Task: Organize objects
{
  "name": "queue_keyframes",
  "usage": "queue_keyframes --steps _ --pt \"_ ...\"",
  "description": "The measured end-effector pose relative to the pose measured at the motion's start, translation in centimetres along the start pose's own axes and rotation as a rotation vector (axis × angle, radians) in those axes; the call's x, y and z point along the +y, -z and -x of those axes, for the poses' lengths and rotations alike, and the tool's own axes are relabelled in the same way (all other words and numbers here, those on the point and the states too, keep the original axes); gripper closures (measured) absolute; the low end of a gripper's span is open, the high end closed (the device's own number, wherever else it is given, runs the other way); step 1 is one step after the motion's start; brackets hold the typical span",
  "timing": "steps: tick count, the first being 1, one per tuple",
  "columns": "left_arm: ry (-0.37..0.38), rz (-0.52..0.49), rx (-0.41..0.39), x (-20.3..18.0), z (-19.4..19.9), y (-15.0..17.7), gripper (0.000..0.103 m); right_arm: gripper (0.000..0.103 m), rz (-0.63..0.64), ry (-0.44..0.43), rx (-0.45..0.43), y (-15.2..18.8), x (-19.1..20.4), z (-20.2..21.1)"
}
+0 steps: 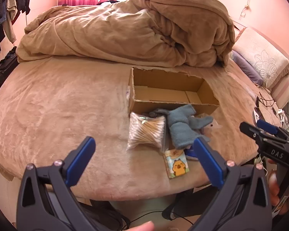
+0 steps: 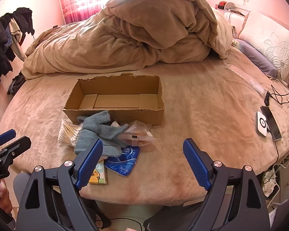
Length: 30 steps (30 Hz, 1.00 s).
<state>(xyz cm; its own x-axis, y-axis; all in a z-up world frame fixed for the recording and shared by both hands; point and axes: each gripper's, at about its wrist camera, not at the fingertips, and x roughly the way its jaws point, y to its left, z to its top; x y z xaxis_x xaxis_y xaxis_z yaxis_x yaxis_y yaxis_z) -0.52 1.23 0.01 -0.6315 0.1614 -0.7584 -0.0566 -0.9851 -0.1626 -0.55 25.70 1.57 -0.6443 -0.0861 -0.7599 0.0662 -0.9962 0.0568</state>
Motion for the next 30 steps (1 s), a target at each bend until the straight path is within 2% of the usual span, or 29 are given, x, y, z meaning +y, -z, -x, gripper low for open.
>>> queue_keyframes --steps 30 --pt "0.010 0.004 -0.002 -0.39 0.14 -0.01 0.001 0.015 -0.004 -0.002 0.000 0.01 -0.09 -0.10"
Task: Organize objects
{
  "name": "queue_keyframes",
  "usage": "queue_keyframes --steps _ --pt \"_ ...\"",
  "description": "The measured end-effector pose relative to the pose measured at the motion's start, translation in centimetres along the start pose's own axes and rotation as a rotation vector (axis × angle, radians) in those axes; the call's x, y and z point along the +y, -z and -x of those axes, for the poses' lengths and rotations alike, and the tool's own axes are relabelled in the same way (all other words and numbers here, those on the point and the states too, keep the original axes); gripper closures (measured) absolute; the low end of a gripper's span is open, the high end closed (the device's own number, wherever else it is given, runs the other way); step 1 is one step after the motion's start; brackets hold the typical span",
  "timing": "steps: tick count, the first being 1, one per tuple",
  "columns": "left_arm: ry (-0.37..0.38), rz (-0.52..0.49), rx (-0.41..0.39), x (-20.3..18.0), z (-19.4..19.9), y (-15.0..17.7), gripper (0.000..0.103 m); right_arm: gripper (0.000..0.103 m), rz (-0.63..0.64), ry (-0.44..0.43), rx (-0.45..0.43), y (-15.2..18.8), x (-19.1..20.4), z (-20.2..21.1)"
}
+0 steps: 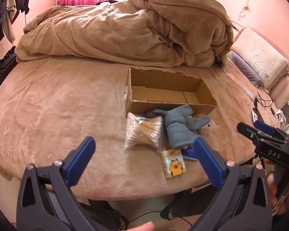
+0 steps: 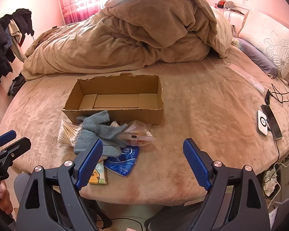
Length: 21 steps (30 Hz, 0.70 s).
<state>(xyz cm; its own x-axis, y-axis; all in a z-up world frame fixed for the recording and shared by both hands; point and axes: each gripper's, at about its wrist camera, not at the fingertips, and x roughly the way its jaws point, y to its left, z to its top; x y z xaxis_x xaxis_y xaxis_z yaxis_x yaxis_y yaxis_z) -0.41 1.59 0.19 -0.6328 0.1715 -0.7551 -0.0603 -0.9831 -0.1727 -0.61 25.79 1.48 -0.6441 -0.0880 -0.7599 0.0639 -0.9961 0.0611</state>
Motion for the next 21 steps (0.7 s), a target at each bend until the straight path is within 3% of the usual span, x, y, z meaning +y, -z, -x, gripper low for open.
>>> queue_keyframes --steps 21 --pt "0.002 0.001 0.005 -0.11 -0.48 -0.51 0.001 0.015 0.002 -0.006 0.004 -0.03 -0.13 -0.20"
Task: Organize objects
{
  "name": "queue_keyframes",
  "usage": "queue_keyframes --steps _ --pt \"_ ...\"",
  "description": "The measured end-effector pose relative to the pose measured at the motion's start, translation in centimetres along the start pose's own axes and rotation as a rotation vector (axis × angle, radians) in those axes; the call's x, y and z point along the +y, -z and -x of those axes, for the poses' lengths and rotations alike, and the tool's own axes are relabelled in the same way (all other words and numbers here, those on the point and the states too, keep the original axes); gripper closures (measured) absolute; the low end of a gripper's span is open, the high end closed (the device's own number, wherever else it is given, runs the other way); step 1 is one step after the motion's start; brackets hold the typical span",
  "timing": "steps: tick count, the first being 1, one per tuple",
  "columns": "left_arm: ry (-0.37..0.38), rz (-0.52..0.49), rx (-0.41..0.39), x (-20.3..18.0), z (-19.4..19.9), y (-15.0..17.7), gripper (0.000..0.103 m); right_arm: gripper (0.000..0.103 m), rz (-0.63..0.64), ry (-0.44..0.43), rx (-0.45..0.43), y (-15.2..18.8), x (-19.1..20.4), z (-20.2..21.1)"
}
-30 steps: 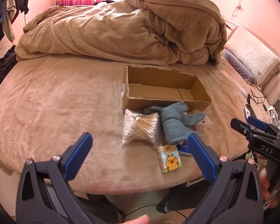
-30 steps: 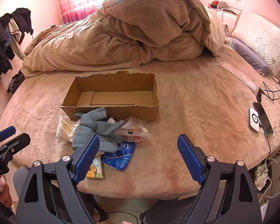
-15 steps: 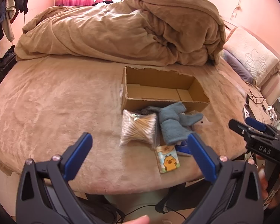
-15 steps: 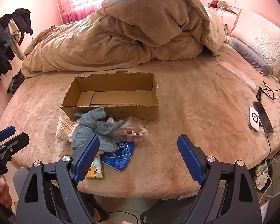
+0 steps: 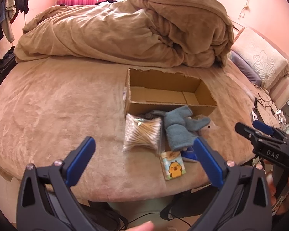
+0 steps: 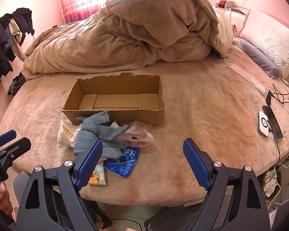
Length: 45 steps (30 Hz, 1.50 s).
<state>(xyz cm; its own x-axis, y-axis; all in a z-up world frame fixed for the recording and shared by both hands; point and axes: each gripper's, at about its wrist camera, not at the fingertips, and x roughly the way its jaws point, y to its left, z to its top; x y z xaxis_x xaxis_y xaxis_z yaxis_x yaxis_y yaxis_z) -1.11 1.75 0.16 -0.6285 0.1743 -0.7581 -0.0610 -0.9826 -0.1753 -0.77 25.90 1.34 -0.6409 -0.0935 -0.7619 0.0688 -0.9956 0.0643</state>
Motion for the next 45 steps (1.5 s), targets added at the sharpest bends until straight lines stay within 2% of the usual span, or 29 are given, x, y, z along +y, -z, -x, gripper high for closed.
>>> queue_keyframes --steps 10,21,24,31,34,37,39,40,41,43,45 --pt "0.001 -0.009 0.028 0.1 -2.6 -0.5 0.001 0.015 -0.006 -0.001 0.015 -0.9 -0.5 -1.3" --pt "0.019 0.024 0.137 1.1 -9.8 0.2 0.002 0.015 -0.069 0.004 0.099 -0.8 -3.6 -7.0" --pt "0.025 0.028 0.163 1.1 -11.5 0.5 0.010 0.015 -0.074 -0.005 0.123 -0.7 -4.0 -8.6" --pt "0.044 0.055 0.224 1.7 -14.9 1.5 0.015 0.015 -0.062 -0.095 0.146 -0.3 -3.3 -10.8" --pt "0.054 0.051 0.225 1.8 -15.7 1.9 0.016 0.015 -0.068 -0.121 0.151 -0.5 -2.9 -11.8" --pt "0.056 0.032 0.204 1.6 -15.6 1.9 0.033 0.015 -0.070 -0.138 0.156 -0.8 -2.4 -12.5" --pt "0.059 0.020 0.202 1.5 -15.6 1.8 0.035 0.015 -0.068 -0.155 0.162 -0.9 -2.0 -13.0" --pt "0.065 0.020 0.202 1.5 -15.5 1.9 0.037 0.021 -0.072 -0.172 0.175 -0.9 -1.9 -13.4" --pt "0.069 0.023 0.201 1.5 -15.4 1.9 0.038 0.034 -0.078 -0.193 0.184 -0.8 -1.8 -13.6" --pt "0.074 0.032 0.200 1.7 -15.0 2.0 0.040 0.048 -0.098 -0.242 0.216 -0.6 -1.7 -14.1" --pt "0.074 0.037 0.191 1.9 -14.5 2.1 0.041 0.050 -0.101 -0.235 0.211 -0.5 -1.5 -14.1"
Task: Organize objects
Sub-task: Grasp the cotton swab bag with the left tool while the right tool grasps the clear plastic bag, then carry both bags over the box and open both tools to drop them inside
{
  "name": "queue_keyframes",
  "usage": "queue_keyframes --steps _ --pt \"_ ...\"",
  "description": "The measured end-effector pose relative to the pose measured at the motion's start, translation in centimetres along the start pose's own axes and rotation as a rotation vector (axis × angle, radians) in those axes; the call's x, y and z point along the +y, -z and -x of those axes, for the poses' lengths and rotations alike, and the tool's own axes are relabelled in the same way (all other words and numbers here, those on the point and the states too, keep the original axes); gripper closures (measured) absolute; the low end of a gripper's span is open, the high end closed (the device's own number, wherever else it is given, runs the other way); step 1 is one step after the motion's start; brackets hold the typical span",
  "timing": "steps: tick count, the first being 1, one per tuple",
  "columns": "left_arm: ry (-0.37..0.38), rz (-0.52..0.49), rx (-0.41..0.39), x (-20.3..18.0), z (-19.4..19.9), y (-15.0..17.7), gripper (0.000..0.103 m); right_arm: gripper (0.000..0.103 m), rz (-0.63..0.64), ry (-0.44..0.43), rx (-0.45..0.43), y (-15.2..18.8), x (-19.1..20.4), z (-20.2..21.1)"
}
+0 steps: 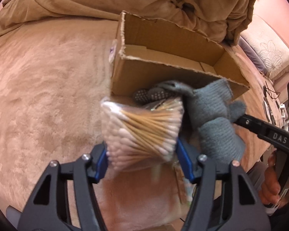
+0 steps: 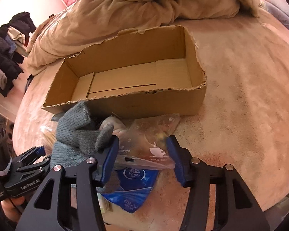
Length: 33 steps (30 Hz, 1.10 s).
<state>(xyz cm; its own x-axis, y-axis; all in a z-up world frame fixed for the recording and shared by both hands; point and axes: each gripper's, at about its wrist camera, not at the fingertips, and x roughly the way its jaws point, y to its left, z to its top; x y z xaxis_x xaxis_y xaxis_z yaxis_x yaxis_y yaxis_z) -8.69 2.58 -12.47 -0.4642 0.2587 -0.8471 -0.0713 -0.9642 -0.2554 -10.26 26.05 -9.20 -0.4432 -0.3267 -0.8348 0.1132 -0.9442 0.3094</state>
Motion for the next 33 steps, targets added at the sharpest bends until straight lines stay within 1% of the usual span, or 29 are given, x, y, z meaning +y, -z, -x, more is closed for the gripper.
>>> queue_keyframes --steps 2,4,10,12,15,18,20,21,22,26,28,33 --pt "-0.002 0.002 -0.007 0.2 0.6 0.1 0.042 0.057 -0.006 -0.002 -0.008 0.1 0.0 0.3" --pt "-0.002 0.005 -0.017 0.3 1.2 0.2 0.043 0.061 -0.024 -0.001 -0.014 0.1 -0.2 0.8" --pt "-0.002 0.004 -0.051 0.2 3.7 0.4 0.044 0.064 -0.037 0.027 -0.034 0.8 -0.5 2.3" --pt "-0.002 0.004 -0.064 -0.2 3.8 -0.2 0.044 0.064 -0.045 0.033 -0.042 1.0 -0.5 2.9" --pt "-0.011 0.004 -0.083 -0.1 5.3 0.0 0.044 0.064 -0.049 0.053 -0.069 1.3 -0.6 4.2" --pt "-0.043 0.006 -0.096 0.0 5.6 -0.6 0.044 0.064 -0.060 0.070 -0.096 1.4 -0.9 5.3" --pt "-0.110 -0.034 -0.120 -0.2 6.1 -1.0 0.044 0.064 -0.062 0.074 -0.110 1.4 -1.0 6.1" --pt "-0.133 -0.055 -0.131 -0.3 6.5 -1.2 0.044 0.064 -0.063 0.075 -0.116 1.4 -1.0 6.4" --pt "-0.139 -0.061 -0.137 -0.2 6.8 -1.4 0.044 0.064 -0.061 0.073 -0.126 1.3 -0.9 6.8" --pt "-0.126 -0.034 -0.151 0.8 8.1 -2.0 0.044 0.064 -0.045 0.056 -0.147 1.0 0.0 7.8" --pt "-0.106 -0.028 -0.159 0.9 9.0 -2.3 0.044 0.064 -0.041 0.048 -0.155 0.8 0.4 8.1" --pt "-0.073 -0.033 -0.181 -0.2 10.5 -3.2 0.044 0.064 -0.028 0.039 -0.183 0.1 1.1 9.6"
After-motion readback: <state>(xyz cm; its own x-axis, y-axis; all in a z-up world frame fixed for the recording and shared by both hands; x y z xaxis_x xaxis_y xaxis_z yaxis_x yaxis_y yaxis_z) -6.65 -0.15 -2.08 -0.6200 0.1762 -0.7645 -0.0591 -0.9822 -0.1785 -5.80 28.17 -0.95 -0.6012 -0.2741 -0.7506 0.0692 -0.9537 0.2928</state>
